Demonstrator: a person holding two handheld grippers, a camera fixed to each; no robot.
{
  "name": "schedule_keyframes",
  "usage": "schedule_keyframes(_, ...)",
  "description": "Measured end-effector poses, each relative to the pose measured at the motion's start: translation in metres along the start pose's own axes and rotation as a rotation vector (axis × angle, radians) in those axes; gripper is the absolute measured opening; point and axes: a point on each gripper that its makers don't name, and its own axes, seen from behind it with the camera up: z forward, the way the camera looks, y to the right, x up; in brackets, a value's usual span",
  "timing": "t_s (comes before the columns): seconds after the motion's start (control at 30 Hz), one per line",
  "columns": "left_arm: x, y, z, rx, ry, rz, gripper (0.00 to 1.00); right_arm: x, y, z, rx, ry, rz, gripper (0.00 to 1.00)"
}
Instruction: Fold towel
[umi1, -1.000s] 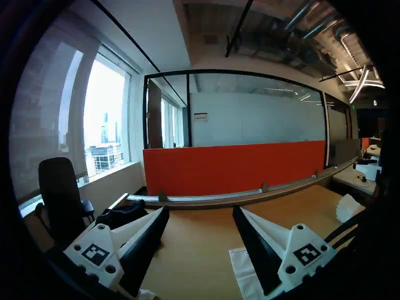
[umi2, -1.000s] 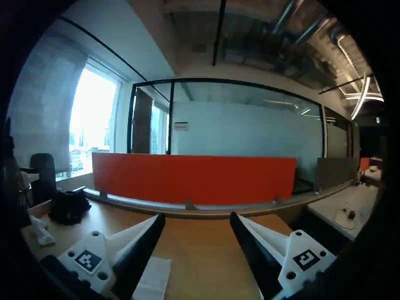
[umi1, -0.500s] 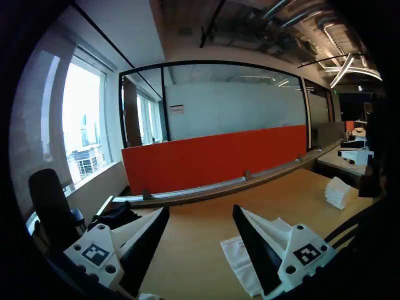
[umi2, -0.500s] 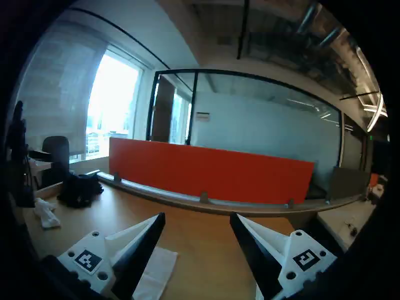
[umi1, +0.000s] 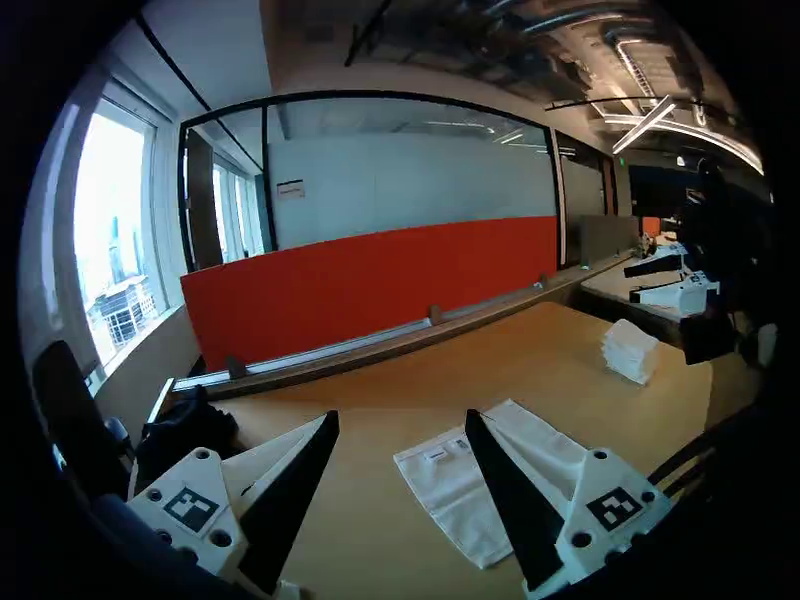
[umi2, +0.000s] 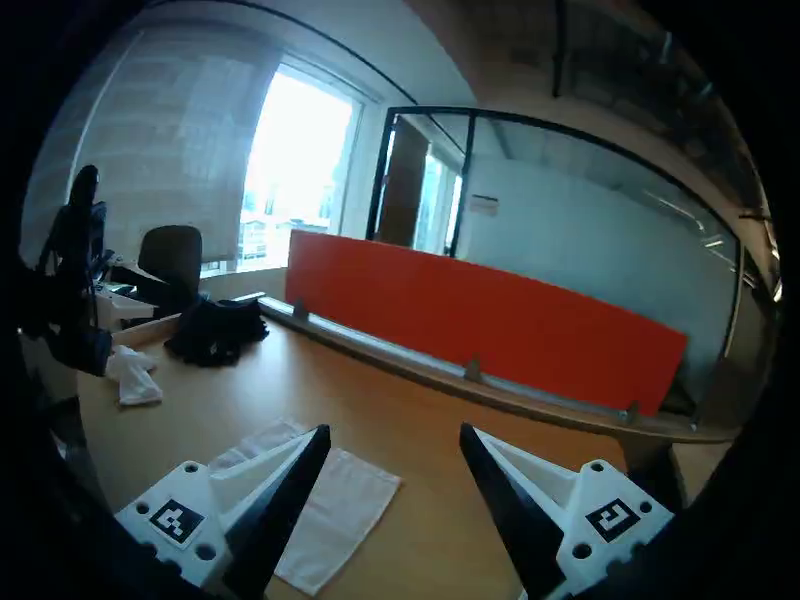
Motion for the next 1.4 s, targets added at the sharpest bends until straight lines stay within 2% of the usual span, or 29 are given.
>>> schedule_keyframes(0.17,-0.020,0.017,0.007,-0.075,-0.057,0.029,0.94,-0.019,-0.016,0.002,0.058,-0.064,-0.030,1.00)
schedule_keyframes(0.4,-0.040,0.037,0.013,-0.146,-0.100,0.064,0.94,-0.040,-0.027,0.013,0.128,-0.127,-0.051,1.00)
schedule_keyframes(0.6,-0.060,0.047,0.016,-0.177,-0.133,0.050,0.94,-0.061,-0.034,0.019,0.163,-0.166,-0.054,1.00)
schedule_keyframes(0.83,-0.087,0.058,0.022,-0.199,-0.171,0.050,0.94,-0.099,-0.038,0.027,0.188,-0.218,-0.062,1.00)
schedule_keyframes(1.17,-0.140,0.078,0.031,-0.242,-0.251,0.058,0.94,-0.153,-0.051,0.040,0.220,-0.290,-0.047,1.00)
schedule_keyframes(1.4,-0.178,0.090,0.039,-0.270,-0.314,0.061,0.94,-0.192,-0.063,0.047,0.256,-0.353,-0.064,1.00)
